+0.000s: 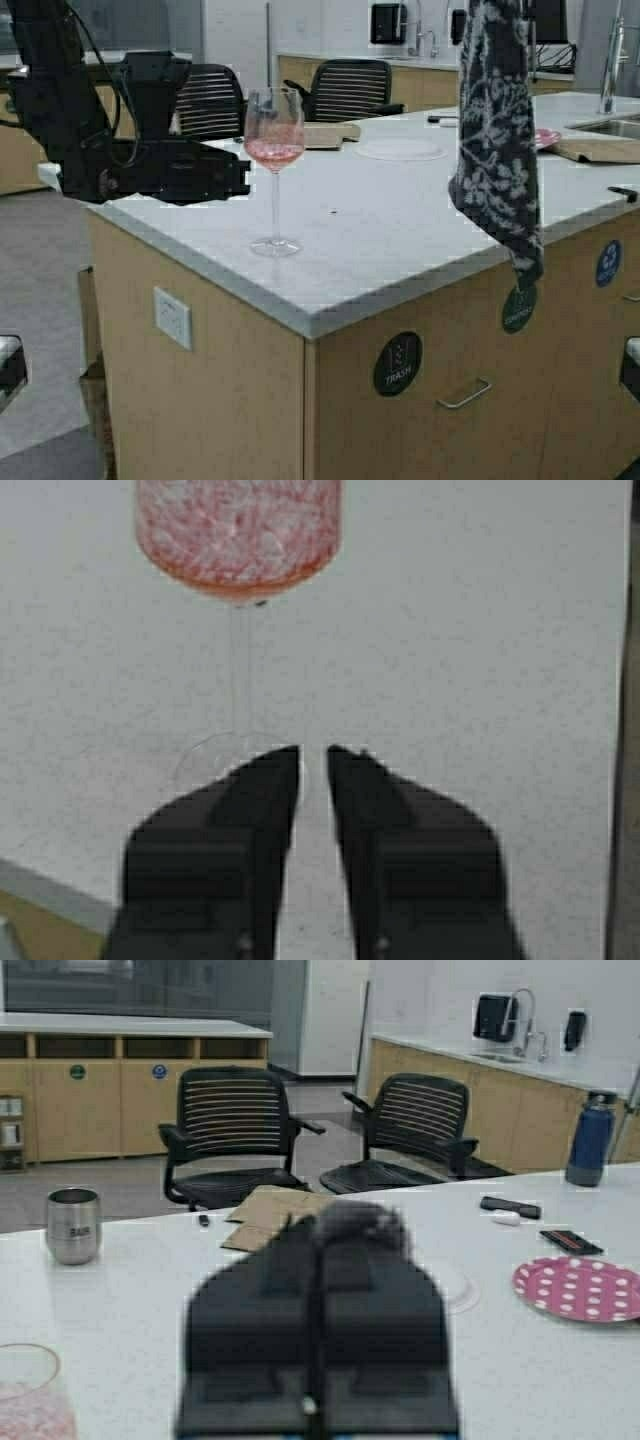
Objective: Get the cloth and wipe up the spill under the wine glass
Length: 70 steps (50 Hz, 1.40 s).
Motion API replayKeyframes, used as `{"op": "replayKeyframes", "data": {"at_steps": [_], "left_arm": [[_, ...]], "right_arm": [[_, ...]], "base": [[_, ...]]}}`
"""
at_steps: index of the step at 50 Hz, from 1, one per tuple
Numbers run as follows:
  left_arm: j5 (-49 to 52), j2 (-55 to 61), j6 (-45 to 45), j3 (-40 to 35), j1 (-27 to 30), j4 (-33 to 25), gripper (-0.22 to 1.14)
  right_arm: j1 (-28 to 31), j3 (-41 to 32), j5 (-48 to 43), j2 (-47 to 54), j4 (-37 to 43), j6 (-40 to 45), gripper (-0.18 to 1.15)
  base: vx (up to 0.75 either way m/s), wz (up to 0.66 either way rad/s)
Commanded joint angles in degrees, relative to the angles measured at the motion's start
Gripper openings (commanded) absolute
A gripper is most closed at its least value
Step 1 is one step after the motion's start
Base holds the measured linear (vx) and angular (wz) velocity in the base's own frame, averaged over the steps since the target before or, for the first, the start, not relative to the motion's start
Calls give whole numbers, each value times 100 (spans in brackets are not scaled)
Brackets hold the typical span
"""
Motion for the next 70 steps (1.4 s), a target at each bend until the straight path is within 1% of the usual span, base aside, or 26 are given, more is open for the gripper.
{"op": "replayKeyframes", "data": {"at_steps": [1, 5, 7, 15, 22, 27, 35, 64, 70], "left_arm": [[-255, 79, 18, 35, -9, 0, 85], [-369, 220, 18, 44, -9, 0, 97], [-404, 299, 44, 53, -18, -9, 99], [-501, 571, 193, 35, -18, -88, 100], [-598, 861, 229, -44, -62, -352, 99], [-861, 1125, 237, -193, -97, -334, 99], [-1274, 1608, 246, -589, -132, -334, 99], [-1292, 2320, 246, -2303, -132, -325, 99], [-1292, 2391, 229, -2549, -185, -316, 99]], "right_arm": [[-9, -26, -35, -105, -18, -18, 7], [-9, 18, -26, -105, -18, -9, 7], [-9, 26, -35, -105, -18, -9, 7], [-9, 0, -26, -62, -18, 9, 7], [-18, -9, -26, -35, -18, 9, 7], [-9, -9, -26, -18, -18, 9, 7], [-9, 18, -26, 70, -26, 9, 7], [-9, -53, -35, 149, -18, -18, 7], [-18, -53, -26, 158, -26, -18, 7]], "base": [[12, -10], [11, -8], [11, -6], [9, -4], [8, -3], [7, -2], [6, 0], [3, 1], [2, 1]]}}
